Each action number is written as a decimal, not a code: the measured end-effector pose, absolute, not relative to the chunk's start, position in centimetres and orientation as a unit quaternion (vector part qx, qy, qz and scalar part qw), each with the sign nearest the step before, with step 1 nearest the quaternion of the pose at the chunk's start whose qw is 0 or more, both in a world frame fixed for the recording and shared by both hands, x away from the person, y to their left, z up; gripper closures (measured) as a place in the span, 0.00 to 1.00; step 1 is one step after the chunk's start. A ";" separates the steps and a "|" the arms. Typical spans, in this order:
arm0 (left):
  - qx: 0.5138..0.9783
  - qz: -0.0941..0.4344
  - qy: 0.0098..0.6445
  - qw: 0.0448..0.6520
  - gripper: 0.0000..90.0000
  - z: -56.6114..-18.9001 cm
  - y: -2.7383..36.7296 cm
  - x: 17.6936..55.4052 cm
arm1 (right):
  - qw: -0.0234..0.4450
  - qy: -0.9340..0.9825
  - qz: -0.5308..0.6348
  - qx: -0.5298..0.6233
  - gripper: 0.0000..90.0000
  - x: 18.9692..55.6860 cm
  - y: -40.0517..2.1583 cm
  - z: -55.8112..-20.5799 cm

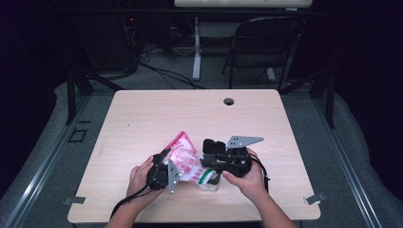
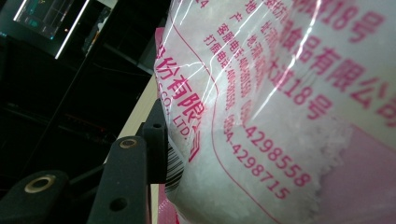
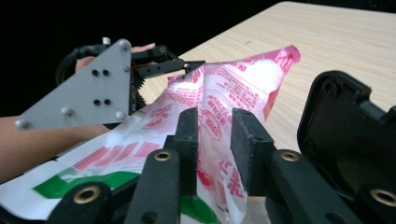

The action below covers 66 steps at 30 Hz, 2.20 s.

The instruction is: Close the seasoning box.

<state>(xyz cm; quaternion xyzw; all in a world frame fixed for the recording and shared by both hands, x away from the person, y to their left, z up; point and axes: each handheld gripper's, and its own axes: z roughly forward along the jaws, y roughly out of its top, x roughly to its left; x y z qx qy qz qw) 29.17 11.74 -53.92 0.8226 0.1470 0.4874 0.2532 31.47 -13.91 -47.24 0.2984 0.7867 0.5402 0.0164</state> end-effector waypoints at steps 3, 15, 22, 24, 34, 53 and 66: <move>0.822 0.490 0.145 0.252 0.62 -54.0 11.7 29.2 | 0.012 0.790 0.535 0.299 0.86 31.6 -13.8 -47.4; 0.818 0.504 0.131 0.242 0.63 -54.0 11.7 28.9 | 0.013 0.799 0.522 0.298 1.00 31.7 -13.5 -47.7; 0.819 0.510 0.122 0.230 0.63 -54.0 11.7 28.9 | 0.023 0.800 0.517 0.304 1.00 31.8 -13.5 -47.9; 0.818 0.515 0.120 0.228 0.63 -54.0 11.7 28.8 | 0.025 0.799 0.517 0.305 1.00 31.8 -13.6 -48.0; 0.815 0.527 0.109 0.216 0.64 -53.9 11.7 28.7 | 0.027 0.799 0.516 0.308 1.00 32.0 -13.7 -48.2; 0.812 0.538 0.098 0.203 0.64 -53.8 11.5 28.5 | 0.026 0.796 0.520 0.310 1.00 31.9 -13.9 -48.5; 0.811 0.550 0.082 0.181 0.64 -53.5 11.3 28.3 | 0.027 0.794 0.521 0.312 1.00 31.8 -14.0 -48.8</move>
